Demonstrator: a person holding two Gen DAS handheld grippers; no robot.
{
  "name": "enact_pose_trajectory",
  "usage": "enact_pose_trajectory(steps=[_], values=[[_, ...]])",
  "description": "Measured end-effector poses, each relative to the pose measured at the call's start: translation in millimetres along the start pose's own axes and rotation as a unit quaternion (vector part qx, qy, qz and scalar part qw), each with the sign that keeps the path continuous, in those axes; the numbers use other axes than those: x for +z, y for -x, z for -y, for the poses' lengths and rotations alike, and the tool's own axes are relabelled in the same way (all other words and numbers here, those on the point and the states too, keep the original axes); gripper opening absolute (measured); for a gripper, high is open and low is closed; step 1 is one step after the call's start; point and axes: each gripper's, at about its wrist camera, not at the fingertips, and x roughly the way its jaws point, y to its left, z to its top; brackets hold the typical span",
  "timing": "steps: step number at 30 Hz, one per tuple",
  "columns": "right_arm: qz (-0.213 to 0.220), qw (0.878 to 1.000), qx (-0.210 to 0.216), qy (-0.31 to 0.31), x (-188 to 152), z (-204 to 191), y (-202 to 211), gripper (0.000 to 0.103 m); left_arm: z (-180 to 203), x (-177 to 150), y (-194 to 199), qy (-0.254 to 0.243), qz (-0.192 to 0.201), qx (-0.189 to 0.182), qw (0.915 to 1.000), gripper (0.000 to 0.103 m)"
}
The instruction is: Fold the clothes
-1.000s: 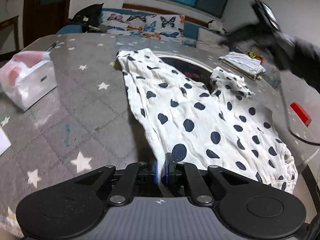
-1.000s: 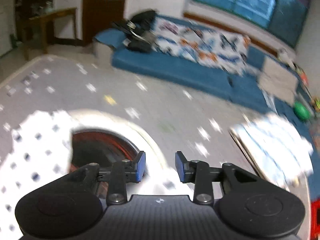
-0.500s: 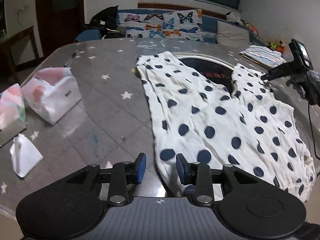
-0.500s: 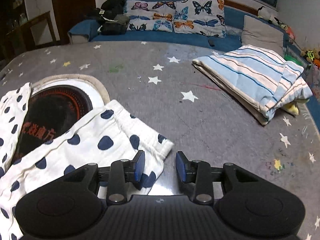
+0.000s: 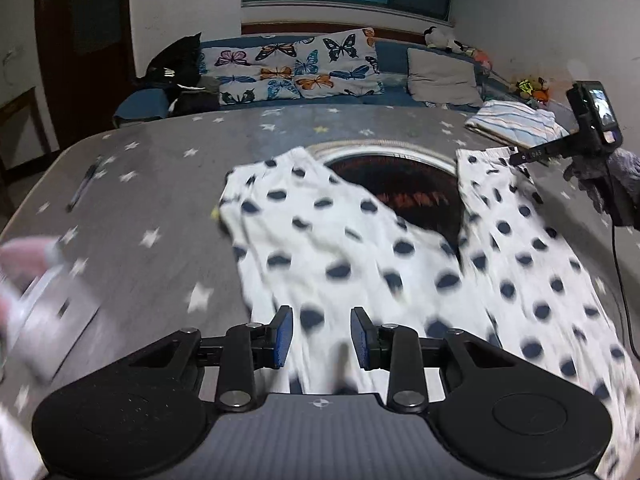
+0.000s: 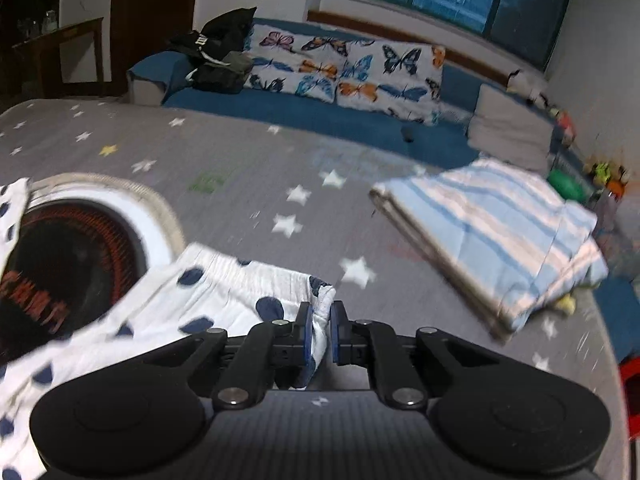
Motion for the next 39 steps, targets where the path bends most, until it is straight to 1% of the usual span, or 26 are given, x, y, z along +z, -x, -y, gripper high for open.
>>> enact_pose_trajectory(steps=[4,7,10,11,12,15,17,19,22,25,26,28,29,31,34,37,39], values=[[0.002,1.000,-0.012,0.012,15.1,2.1,-14.1,0.008,-6.7,30.4,-32.4,-0.009,0.006,0.002,0.9999,0.033],[-0.009,1.000,-0.016,0.016,19.0,3.2,-27.7,0.008,-16.8,51.4,-61.0,0.005,0.005,-0.003,1.0000,0.031],[-0.015,1.000,-0.009,0.017,18.5,5.1,-36.0,0.008,-26.4,67.4,-86.1,0.014,0.001,-0.016,0.9998,0.027],[-0.017,1.000,-0.006,0.019,17.3,4.6,-38.6,0.008,-29.5,72.9,-94.4,0.015,0.000,-0.017,0.9998,0.027],[-0.017,1.000,-0.005,0.021,16.9,4.7,-40.4,0.008,-32.6,78.5,-102.7,0.016,-0.001,-0.017,0.9997,0.023],[-0.016,1.000,0.001,0.021,16.8,5.3,-44.0,0.008,-44.9,92.1,-126.1,0.028,-0.006,-0.024,0.9993,0.020],[-0.016,1.000,0.003,0.022,18.9,5.2,-46.5,0.008,-53.3,98.2,-140.2,0.035,-0.011,-0.016,0.9992,0.018],[-0.014,1.000,0.003,0.023,22.0,5.8,-49.1,0.008,-59.4,102.6,-151.8,0.026,-0.006,0.000,0.9996,0.011],[-0.009,1.000,-0.001,0.019,28.0,8.7,-53.9,0.008,-70.8,110.2,-161.7,0.024,0.008,0.033,0.9991,0.011],[-0.007,1.000,-0.007,0.004,35.2,15.7,-64.4,0.009,-83.9,119.4,-173.1,0.021,0.020,0.075,0.9967,0.011],[-0.007,1.000,-0.007,0.000,36.2,17.6,-67.3,0.010,-89.6,122.2,-176.7,0.029,0.023,0.079,0.9962,0.011],[-0.007,1.000,-0.008,-0.005,38.1,21.5,-73.3,0.013,-95.4,126.9,-180.9,0.041,0.026,0.080,0.9956,0.011],[-0.007,1.000,-0.009,-0.005,38.8,22.7,-74.0,0.016,-97.2,128.8,-182.6,0.045,0.027,0.082,0.9953,0.011],[-0.005,1.000,-0.011,-0.004,40.6,25.8,-72.0,0.018,-96.4,130.9,-182.8,0.046,0.028,0.085,0.9949,0.012],[0.000,1.000,-0.005,0.003,42.5,28.6,-58.2,0.023,-91.6,131.1,-175.3,0.042,0.034,0.084,0.9949,0.012],[0.000,1.000,0.011,0.012,41.4,26.2,-41.4,0.023,-83.3,129.5,-165.6,0.041,0.033,0.077,0.9957,0.012],[-0.001,1.000,0.023,0.019,39.8,23.3,-29.4,0.024,-74.5,125.6,-157.1,0.035,0.028,0.062,0.9970,0.012]])
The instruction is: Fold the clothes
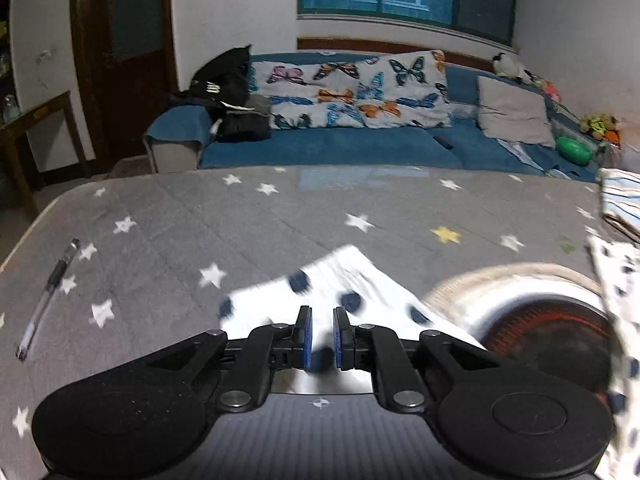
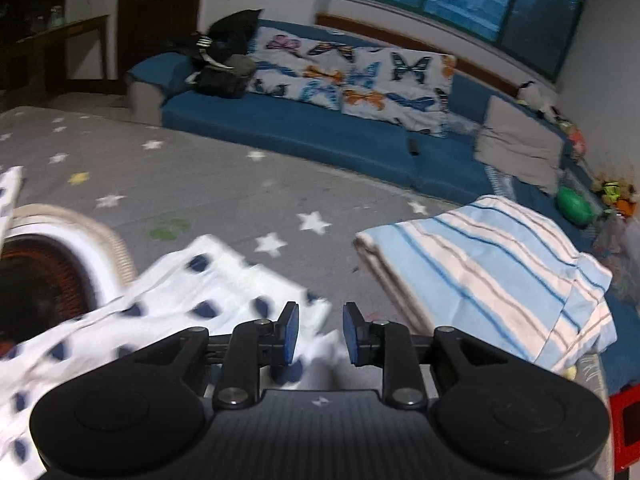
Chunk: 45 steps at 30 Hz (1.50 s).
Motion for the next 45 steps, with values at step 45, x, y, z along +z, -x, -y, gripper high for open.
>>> enact_pose_trajectory(steps=[45], values=[[-0.027,0.968,0.215,0.127,-176.5,-120.8,189.2,0.030,95.3,-192.2,206.8,-0.096,-0.002,-0.150,0.9840,0.016]])
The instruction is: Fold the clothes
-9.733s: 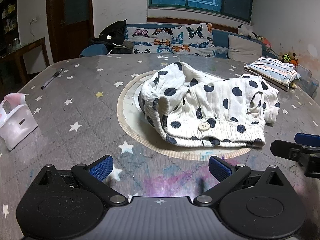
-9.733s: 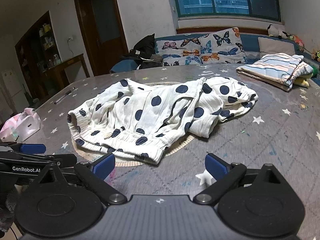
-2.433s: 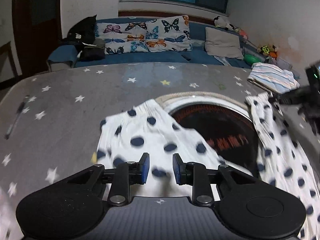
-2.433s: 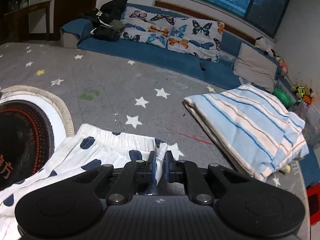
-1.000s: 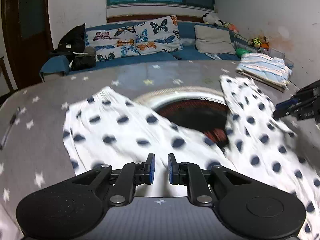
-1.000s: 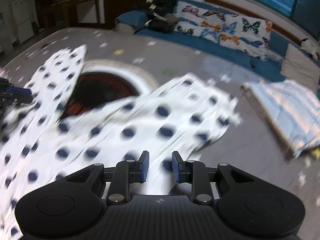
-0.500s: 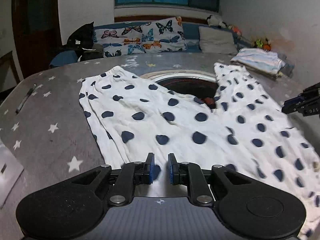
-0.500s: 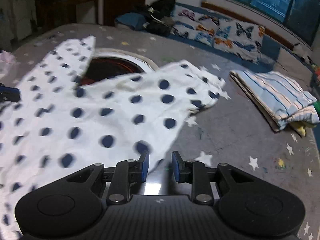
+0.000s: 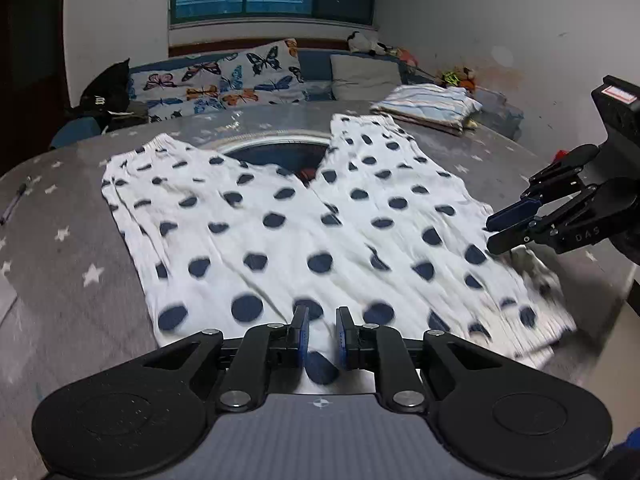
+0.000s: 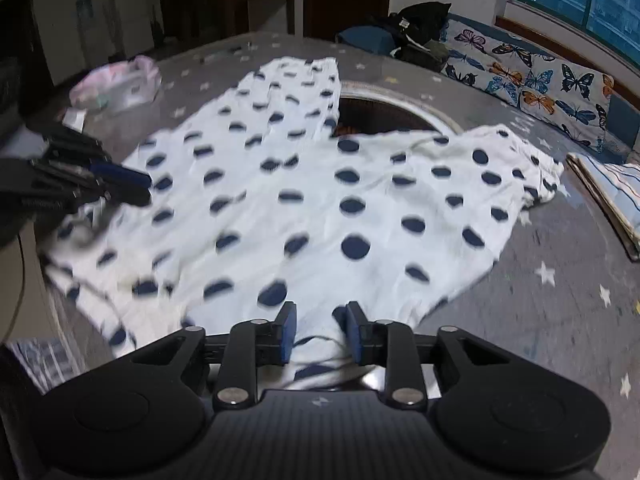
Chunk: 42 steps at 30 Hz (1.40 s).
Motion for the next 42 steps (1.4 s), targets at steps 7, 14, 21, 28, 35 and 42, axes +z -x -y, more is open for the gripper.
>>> enact_pose_trajectory(steps=[7,14,21,28,35,42], values=[[-0.006,1.000,0.009,-0.009,-18.7,-10.4,10.0,0.032,-2.9,-17.7,10.3,-0.011,-0.015,-0.009,0.9998,0.016],[-0.005,0.999,0.020,-0.030,-14.6,-4.1,15.4,0.033,-11.8,-18.2,18.7,-0.034,-0.032,-0.017,0.9988,0.016],[-0.002,0.999,-0.004,-0.047,0.2,7.8,13.8,0.037,-10.2,-6.7,25.4,-0.021,-0.025,-0.017,0.9993,0.019],[0.003,0.997,-0.052,-0.054,9.7,9.2,10.2,0.044,2.6,7.2,25.2,-0.010,-0.005,-0.018,0.9998,0.040],[0.001,0.997,-0.059,-0.053,9.8,5.7,3.9,0.047,22.2,12.4,10.9,-0.015,-0.007,-0.030,0.9994,0.046],[-0.006,0.996,-0.068,-0.050,3.3,4.9,-0.5,0.049,27.4,8.8,-1.3,-0.008,-0.025,-0.023,0.9994,0.046]])
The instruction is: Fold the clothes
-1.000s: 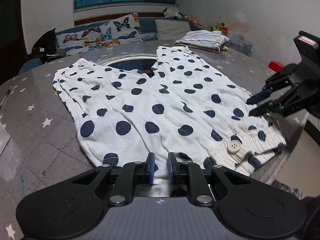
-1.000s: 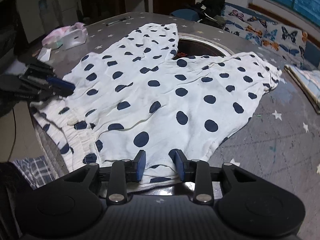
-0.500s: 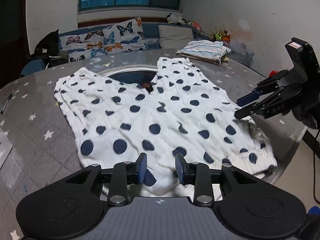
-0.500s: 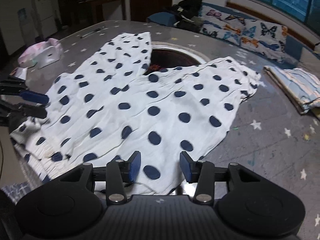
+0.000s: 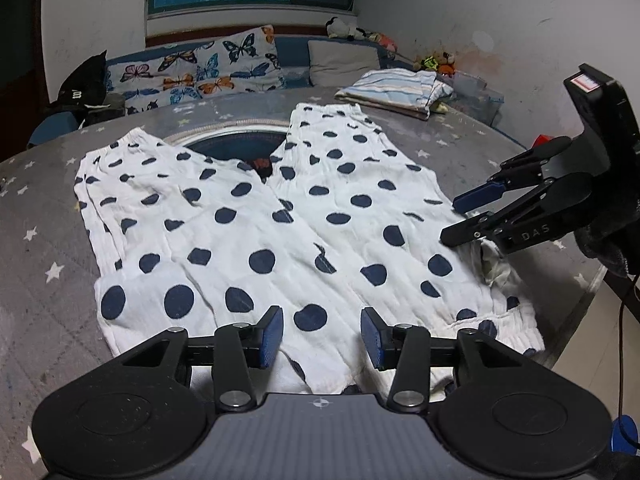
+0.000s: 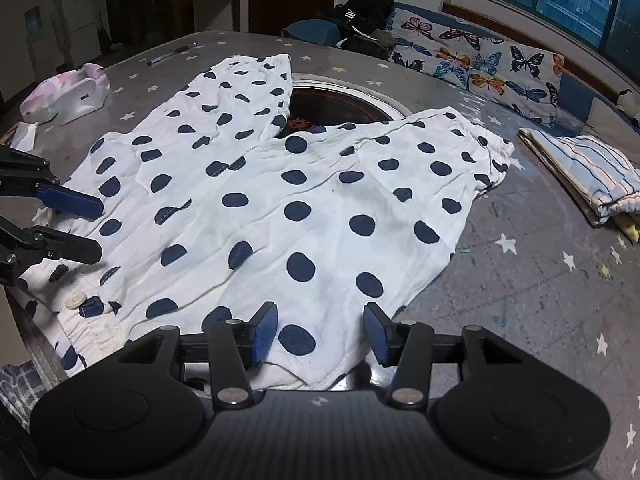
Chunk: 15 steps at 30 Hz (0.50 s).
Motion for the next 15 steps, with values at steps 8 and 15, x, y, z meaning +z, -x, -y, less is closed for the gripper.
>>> enact_pose_trajectory(steps=[8,15], values=[[0.003,1.000,-0.008,0.003,-3.8,-0.8,0.2,0.051,8.1,4.1,-1.2,-0.001,-0.001,0.008,1.0000,0.053],[0.005,1.000,-0.015,0.004,-6.3,-2.2,0.9,0.052,13.3,10.5,-3.7,0.004,0.005,0.014,0.9999,0.057]])
